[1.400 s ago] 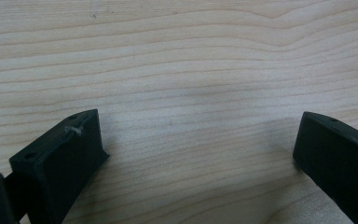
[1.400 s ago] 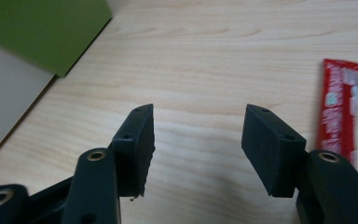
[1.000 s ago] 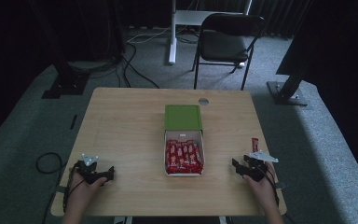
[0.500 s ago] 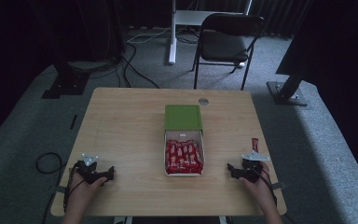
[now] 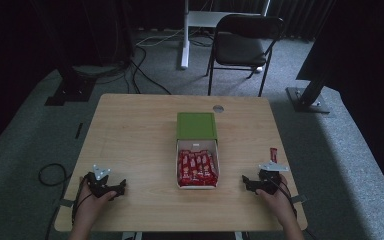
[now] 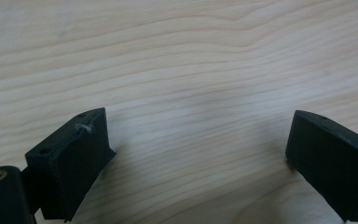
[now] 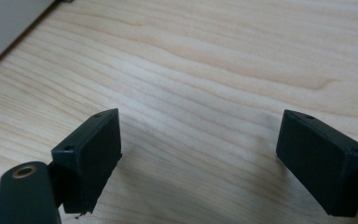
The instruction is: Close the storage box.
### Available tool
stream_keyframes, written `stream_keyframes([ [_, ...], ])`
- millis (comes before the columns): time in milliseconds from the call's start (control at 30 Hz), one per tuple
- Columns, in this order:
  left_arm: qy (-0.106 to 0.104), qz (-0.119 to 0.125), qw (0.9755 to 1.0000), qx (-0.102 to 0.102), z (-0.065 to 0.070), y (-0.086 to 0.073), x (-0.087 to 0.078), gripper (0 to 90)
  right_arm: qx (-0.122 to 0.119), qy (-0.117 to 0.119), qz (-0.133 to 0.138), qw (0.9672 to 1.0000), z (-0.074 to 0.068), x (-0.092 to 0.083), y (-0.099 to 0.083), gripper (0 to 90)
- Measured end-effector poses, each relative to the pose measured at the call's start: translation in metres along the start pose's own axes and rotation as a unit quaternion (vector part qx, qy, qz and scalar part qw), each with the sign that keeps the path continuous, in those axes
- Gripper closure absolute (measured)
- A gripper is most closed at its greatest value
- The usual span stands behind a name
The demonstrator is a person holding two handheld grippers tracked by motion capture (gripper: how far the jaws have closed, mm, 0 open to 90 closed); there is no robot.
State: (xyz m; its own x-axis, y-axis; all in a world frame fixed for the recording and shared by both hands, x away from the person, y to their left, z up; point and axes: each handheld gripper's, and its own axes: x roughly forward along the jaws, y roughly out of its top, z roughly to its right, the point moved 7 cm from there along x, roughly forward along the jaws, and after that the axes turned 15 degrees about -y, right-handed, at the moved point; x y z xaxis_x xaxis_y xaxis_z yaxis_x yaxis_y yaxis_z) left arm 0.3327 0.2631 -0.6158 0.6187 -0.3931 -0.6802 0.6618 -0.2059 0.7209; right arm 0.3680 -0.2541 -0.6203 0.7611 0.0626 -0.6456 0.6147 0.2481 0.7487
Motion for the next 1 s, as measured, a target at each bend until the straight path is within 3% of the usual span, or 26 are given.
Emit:
stream_keyframes([
  [100,-0.022,0.011,0.9997,-0.001,0.009,0.005,0.001,6.9,0.005,-0.001,0.009,0.9999,0.001,-0.004,0.004,13.5],
  [233,-0.049,0.024,0.9984,0.017,0.023,0.016,-0.001,6.9,0.015,0.007,0.026,0.9995,-0.001,-0.014,0.013,13.5],
  [467,-0.076,0.032,0.9951,0.055,0.048,0.032,-0.001,6.8,0.019,0.024,0.050,0.9982,-0.008,-0.028,0.029,13.5],
  [533,-0.085,0.034,0.9931,0.073,0.058,0.038,0.000,6.9,0.018,0.031,0.059,0.9976,-0.011,-0.033,0.034,13.5],
  [700,-0.101,0.044,0.9894,0.094,0.076,0.049,0.000,6.8,0.017,0.047,0.079,0.9956,-0.017,-0.047,0.047,13.5],
  [867,-0.118,0.063,0.9837,0.121,0.098,0.062,-0.007,6.9,0.027,0.074,0.099,0.9920,-0.025,-0.059,0.057,13.5],
  [1000,-0.135,0.067,0.9796,0.133,0.111,0.071,-0.009,6.9,0.014,0.090,0.109,0.9899,-0.034,-0.067,0.063,13.5],
])
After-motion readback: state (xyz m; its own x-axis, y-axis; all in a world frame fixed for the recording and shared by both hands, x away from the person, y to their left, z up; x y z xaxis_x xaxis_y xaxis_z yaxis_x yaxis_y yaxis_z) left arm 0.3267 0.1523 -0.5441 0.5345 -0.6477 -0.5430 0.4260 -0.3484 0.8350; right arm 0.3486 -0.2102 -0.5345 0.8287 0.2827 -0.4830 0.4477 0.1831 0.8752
